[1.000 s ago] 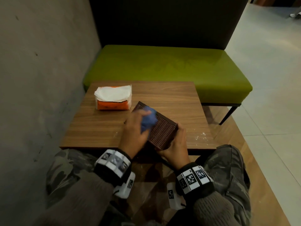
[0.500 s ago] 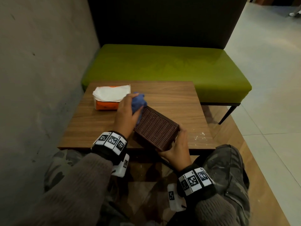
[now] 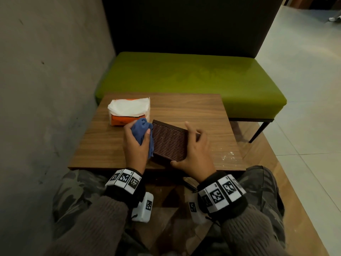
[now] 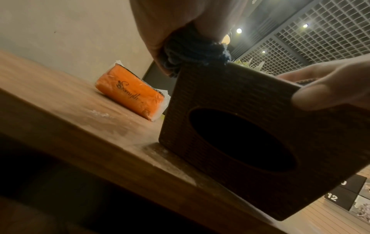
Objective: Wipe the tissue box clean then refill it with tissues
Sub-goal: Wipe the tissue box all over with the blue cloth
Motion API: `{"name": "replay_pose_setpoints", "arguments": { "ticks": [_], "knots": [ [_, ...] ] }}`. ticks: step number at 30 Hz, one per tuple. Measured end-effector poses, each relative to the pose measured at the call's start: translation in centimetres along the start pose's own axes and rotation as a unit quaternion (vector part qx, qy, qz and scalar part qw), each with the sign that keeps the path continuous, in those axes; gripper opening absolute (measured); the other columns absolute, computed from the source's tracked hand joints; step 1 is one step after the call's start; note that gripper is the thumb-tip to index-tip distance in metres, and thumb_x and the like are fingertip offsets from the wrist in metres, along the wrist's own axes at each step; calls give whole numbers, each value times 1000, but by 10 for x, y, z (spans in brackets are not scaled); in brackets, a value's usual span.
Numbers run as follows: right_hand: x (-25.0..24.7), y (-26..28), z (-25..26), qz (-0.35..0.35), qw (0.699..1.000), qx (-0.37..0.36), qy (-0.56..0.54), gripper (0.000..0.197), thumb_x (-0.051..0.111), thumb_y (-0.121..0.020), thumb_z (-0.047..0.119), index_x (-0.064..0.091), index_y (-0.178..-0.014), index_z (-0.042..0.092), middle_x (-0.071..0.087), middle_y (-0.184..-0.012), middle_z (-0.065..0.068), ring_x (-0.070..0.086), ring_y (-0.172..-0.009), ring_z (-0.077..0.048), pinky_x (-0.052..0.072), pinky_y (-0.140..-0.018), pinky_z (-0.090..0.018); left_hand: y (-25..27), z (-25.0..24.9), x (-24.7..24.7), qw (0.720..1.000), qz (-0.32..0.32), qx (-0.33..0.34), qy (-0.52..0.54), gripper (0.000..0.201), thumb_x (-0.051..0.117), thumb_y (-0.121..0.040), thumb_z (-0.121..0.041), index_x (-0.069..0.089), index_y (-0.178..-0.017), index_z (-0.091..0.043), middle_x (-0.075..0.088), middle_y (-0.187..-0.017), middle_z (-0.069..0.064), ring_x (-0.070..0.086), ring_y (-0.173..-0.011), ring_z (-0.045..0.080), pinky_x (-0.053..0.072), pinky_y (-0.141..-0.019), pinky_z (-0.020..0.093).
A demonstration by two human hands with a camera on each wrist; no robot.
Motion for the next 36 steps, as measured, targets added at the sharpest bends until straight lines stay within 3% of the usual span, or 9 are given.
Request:
{"name": "replay_pose_setpoints", "arguments": {
  "ticks": [3,6,11,15,22,26,29,34,36],
  "knots": [
    [9,-7,20,40,979,27,200,113,77,-69,44,2,-150,18,-1,-156,-20,-11,-145,-37,2,-107,-71,4,-3,-1,1000,-3,-8,0,44,66,-86,-20,44,-122,-7,54,-116,2,54,-104,12,40,-77,-1],
    [19,-17,41,41,962,4,269,112,72,-75,45,-2,-150,5,4,-155,-24,-10,-145,-37,-7,-101,-75,9,-6,-3,1000,-5,-10,0,43,65,-86,-21,44,-121,-7,54,-114,-1,53,-103,9,38,-76,-2],
    [37,-25,58,24,973,-5,230,77,54,-91,19,5,-151,14,18,-151,-23,9,-144,-37,1,-100,-77,20,-3,-10,999,26,-38,1,41,65,-86,-24,43,-120,-16,55,-120,3,55,-102,10,40,-74,-2],
    [15,-20,42,11,992,-13,125,100,76,-72,34,13,-147,17,20,-148,-13,13,-140,-34,6,-105,-74,15,0,-29,999,11,-49,-4,37,64,-86,-18,46,-118,-14,57,-118,9,57,-100,15,40,-71,-1],
    [-6,14,-21,-146,969,-27,-195,111,91,-50,29,25,-138,12,32,-128,5,34,-122,-9,37,-107,-32,15,-38,-38,999,-19,7,45,37,62,-87,-11,44,-119,-8,54,-117,5,55,-103,8,42,-81,3],
    [12,24,-43,-114,956,-8,-269,129,90,-47,34,7,-146,34,27,-143,3,31,-134,-12,39,-109,-44,25,-52,-18,992,85,77,46,43,68,-81,-10,47,-119,-15,54,-126,6,53,-116,9,42,-97,15],
    [13,22,-50,-107,956,-16,-272,117,89,-48,33,18,-141,31,30,-138,4,33,-131,-10,42,-105,-47,35,-53,-9,978,151,143,-10,50,70,-80,-7,47,-122,-22,51,-128,-2,50,-120,14,42,-101,28],
    [9,18,-50,-102,961,-44,-254,108,86,-48,42,24,-136,24,34,-130,-1,41,-123,-17,46,-99,-46,49,-67,-2,884,294,346,-110,55,61,-73,1,48,-124,-17,50,-133,9,45,-127,24,34,-107,35],
    [11,16,-47,-94,965,-55,-239,106,84,-48,44,23,-134,30,34,-130,-2,40,-123,-19,46,-100,-46,27,-63,1,930,235,260,-109,59,66,-72,7,48,-122,-17,54,-127,12,48,-120,22,37,-103,30]
  ]
}}
Point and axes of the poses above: each hand's wrist, its own y-axis away from the middle knuckle, its own x-axis out of the palm, z = x × y, the point moved 4 cm from there along -y, towards the middle knuckle
